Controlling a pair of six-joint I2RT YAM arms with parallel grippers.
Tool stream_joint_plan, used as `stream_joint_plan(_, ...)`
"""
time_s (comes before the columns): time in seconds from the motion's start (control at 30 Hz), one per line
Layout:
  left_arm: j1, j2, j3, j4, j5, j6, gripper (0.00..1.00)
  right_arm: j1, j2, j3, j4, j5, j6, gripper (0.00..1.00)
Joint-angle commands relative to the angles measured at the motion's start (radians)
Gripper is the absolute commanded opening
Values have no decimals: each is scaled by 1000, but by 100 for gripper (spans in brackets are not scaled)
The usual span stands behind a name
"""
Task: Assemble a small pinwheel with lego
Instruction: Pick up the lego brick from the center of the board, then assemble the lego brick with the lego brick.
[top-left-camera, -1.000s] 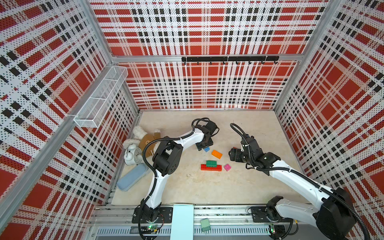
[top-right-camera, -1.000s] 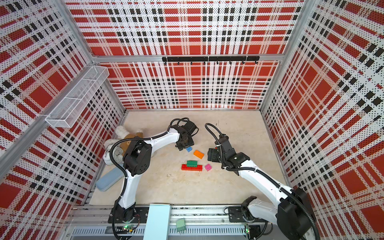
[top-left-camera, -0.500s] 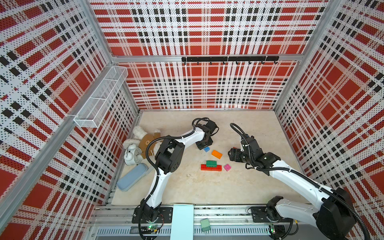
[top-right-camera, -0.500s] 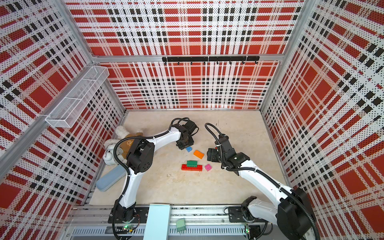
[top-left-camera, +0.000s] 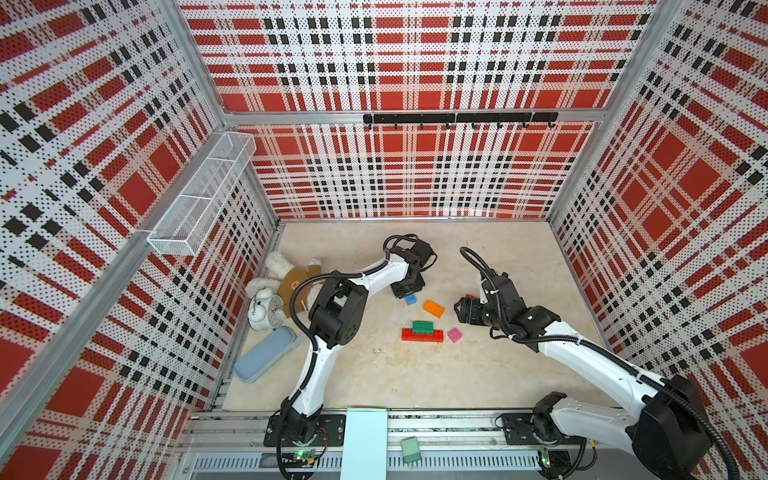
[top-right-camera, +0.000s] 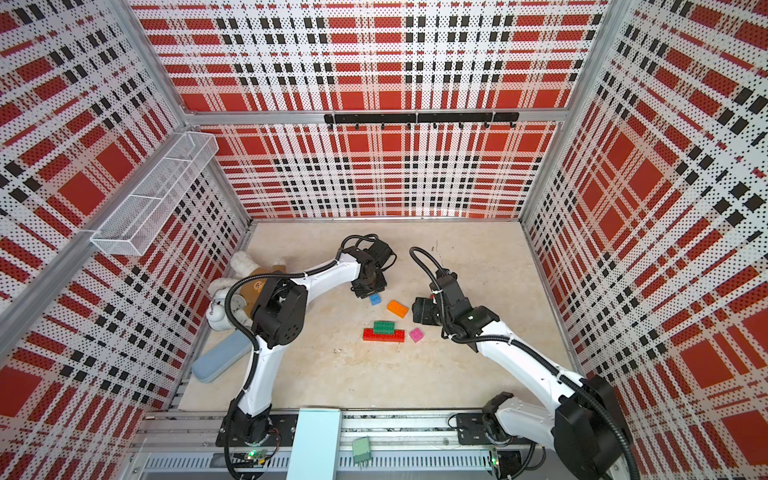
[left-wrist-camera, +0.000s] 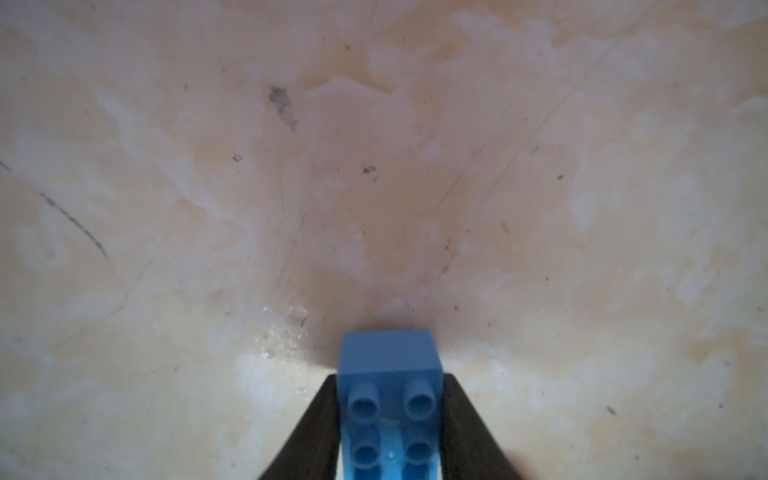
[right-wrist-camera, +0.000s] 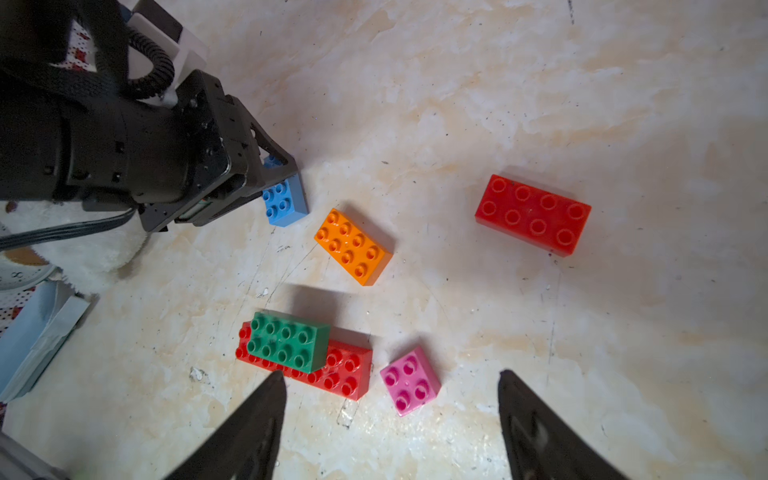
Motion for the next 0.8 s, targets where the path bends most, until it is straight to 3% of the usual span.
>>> stream_joint_plan(0.0, 8, -112, -43, -17, -4, 62, 38, -3, -30, -26, 98, -62, 20, 80)
stream_joint_plan(0.23, -5, -258, -189, -12, 45, 175, 36, -3, -30, -91, 281, -188, 74, 75)
stream_joint_plan(0.4, -27, -295, -261, -9, 99, 251, 36, -2, -15, -193, 491, -265, 179, 54)
stream_joint_plan(0.57, -57, -283, -284, 2, 136, 300, 35, 19, 44, -225, 583, -300, 234, 34)
stream_joint_plan(0.77, -76, -278, -308, 0, 153, 307, 33, 71, 79, -254, 642, -263, 279, 23)
